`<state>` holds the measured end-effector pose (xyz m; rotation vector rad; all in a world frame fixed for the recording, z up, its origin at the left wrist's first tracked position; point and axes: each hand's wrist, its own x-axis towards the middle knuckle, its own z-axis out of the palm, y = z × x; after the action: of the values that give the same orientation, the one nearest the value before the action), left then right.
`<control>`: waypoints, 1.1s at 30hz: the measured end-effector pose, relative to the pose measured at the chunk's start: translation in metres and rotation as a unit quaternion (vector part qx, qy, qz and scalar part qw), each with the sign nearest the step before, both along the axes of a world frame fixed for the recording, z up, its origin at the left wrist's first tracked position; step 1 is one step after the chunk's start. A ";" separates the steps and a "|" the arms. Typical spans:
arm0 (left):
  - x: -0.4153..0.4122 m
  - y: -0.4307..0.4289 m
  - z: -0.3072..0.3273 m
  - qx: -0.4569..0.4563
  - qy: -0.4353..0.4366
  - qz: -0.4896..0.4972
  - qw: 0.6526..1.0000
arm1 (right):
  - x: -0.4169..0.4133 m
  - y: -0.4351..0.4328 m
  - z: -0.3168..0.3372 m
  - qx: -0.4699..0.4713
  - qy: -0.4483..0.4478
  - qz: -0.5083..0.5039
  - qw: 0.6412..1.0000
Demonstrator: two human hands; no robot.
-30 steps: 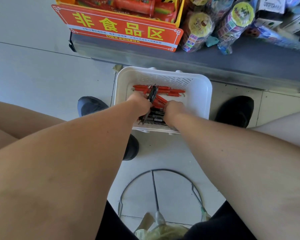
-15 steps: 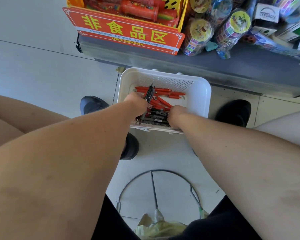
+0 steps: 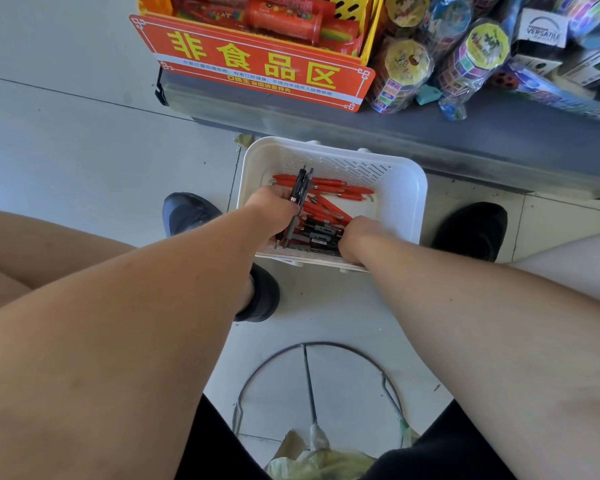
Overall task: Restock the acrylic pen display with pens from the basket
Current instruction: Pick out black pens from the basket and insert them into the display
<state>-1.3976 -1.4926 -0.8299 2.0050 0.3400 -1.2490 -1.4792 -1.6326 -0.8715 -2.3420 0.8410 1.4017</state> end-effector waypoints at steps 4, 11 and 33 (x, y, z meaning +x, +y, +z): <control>0.002 -0.003 -0.004 0.001 0.016 0.018 1.000 | -0.005 -0.006 -0.010 0.003 -0.074 -0.044 0.996; 0.008 -0.006 0.001 0.019 0.008 0.024 0.999 | 0.003 -0.002 -0.007 0.059 -0.210 -0.115 0.969; -0.020 -0.009 0.048 -0.014 -0.146 -0.112 0.983 | -0.009 -0.008 0.052 0.235 -0.246 -0.366 0.866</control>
<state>-1.4172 -1.5019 -0.7815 2.2105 -0.0470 -1.0608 -1.4880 -1.6404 -0.8199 -1.6055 0.9425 0.5595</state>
